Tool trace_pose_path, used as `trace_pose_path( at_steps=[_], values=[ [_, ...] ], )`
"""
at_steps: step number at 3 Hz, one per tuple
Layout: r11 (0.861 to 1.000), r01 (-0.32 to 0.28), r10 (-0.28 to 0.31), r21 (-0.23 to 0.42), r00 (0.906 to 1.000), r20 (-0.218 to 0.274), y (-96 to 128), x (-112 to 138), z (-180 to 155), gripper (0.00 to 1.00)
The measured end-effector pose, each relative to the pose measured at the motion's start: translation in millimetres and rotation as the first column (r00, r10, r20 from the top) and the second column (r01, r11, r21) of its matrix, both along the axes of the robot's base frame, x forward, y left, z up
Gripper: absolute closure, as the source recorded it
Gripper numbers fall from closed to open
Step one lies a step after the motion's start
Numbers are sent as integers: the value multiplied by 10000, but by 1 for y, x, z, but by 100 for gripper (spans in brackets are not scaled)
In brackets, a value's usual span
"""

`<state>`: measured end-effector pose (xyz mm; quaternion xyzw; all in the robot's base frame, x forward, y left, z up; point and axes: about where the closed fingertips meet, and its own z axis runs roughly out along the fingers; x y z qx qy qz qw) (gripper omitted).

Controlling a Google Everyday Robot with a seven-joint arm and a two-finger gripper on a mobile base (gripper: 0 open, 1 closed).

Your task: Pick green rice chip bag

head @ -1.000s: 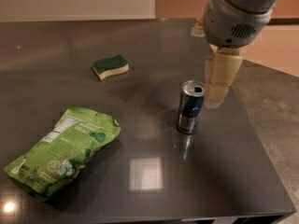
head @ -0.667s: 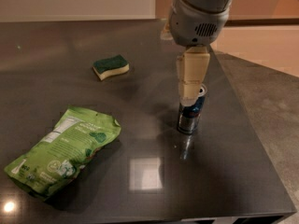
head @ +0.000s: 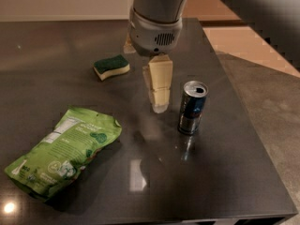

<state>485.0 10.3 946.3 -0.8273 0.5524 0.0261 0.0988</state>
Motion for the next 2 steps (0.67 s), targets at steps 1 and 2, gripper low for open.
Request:
trace_pose_path(
  at_steps=[1,2],
  values=[
    [9947,-1026,1026,-19,9946,-152,24,-14,-12,0],
    [9789,-2037,2036,-185,9790,-82,44,-26,-23,0]
  ],
)
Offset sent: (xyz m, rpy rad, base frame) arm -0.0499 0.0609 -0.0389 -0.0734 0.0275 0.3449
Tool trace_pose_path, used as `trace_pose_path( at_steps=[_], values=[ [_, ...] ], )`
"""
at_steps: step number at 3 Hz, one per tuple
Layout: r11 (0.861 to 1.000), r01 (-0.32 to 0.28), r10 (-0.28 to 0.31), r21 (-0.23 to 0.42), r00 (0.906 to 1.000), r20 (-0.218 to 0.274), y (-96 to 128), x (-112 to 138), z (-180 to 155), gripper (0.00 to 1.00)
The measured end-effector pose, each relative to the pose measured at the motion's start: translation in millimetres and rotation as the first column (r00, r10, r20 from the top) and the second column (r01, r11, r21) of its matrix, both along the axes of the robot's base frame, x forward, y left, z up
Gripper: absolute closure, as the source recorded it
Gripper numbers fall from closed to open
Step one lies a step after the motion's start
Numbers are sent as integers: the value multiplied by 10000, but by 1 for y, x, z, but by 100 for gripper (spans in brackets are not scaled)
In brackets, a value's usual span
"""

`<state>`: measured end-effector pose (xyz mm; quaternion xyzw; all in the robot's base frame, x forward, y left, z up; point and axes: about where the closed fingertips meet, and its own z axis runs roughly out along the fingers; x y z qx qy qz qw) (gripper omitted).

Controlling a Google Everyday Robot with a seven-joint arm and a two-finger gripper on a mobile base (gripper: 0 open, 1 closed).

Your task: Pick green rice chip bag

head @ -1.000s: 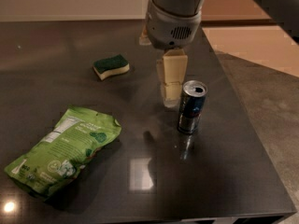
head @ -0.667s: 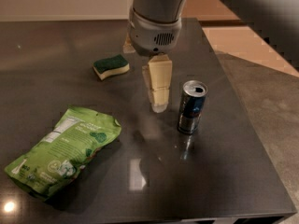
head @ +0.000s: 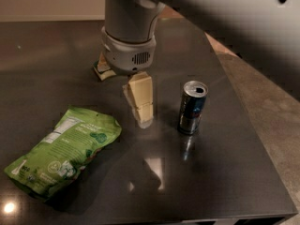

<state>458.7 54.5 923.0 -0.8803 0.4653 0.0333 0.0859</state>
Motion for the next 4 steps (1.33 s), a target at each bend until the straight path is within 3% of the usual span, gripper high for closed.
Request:
trace_pose_path(
  at_steps=[1,2,4],
  values=[
    [9938,-1084,1080,-235,9940,-158,24,-15,-14,0],
    [9793,-1987,1973,-393,9797,-367,47,-26,-27,0],
    [9488,-3119,3077,-495,9483,-774,82,-45,-46,0]
  ],
)
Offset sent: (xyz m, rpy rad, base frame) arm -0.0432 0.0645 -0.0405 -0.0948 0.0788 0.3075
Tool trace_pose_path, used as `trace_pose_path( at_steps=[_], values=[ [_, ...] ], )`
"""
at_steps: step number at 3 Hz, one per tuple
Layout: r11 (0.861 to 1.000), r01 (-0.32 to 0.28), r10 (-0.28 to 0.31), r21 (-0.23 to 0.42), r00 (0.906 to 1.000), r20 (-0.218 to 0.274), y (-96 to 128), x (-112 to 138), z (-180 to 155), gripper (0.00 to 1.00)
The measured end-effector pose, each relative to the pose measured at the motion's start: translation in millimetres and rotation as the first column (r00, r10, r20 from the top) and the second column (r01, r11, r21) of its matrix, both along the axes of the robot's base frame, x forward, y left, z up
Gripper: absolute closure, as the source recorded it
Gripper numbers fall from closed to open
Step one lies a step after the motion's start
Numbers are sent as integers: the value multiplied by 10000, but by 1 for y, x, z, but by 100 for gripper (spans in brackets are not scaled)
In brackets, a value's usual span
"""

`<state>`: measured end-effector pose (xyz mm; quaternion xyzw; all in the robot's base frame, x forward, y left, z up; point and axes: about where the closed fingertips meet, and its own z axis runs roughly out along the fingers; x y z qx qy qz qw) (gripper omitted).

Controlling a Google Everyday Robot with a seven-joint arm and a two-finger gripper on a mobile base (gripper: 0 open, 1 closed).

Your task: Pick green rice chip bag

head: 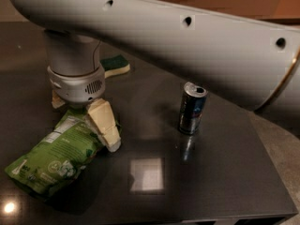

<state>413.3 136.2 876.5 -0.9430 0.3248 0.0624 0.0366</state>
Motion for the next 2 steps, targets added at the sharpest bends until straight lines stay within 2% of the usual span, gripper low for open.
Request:
trace_pose_path(
  at_steps=[2],
  values=[
    [9984,-572,573,47,9979,-292,23,-8,-13,0]
  ],
)
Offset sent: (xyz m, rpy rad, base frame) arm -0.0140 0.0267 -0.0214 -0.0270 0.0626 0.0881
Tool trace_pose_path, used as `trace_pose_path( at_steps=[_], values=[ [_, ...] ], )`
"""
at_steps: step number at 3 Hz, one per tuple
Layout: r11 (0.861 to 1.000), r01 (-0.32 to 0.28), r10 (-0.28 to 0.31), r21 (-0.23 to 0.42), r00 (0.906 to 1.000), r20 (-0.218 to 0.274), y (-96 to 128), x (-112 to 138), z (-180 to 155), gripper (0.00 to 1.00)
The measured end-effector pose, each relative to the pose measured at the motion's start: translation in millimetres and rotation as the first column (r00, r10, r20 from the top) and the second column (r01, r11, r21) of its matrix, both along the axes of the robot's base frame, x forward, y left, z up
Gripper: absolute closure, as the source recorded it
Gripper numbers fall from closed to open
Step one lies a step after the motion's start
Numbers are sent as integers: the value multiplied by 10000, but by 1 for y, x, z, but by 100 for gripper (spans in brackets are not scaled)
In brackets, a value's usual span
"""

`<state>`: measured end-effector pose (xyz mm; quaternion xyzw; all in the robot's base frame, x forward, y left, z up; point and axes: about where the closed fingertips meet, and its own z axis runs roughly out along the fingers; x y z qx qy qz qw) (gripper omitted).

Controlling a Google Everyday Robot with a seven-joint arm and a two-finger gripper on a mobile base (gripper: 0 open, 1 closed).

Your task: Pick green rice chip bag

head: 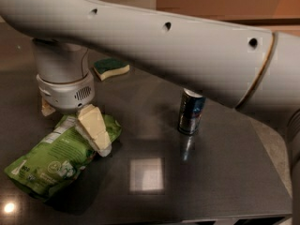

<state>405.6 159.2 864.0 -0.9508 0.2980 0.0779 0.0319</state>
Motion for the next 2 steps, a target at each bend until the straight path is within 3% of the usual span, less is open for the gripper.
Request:
trace_pose_path(
  at_steps=[1,2],
  values=[
    [9998,-182,182,-42,9998,-78,7,-2,-8,0],
    [9992,-378,377,-124,9992,-128,10,-4,-15,17]
  ],
)
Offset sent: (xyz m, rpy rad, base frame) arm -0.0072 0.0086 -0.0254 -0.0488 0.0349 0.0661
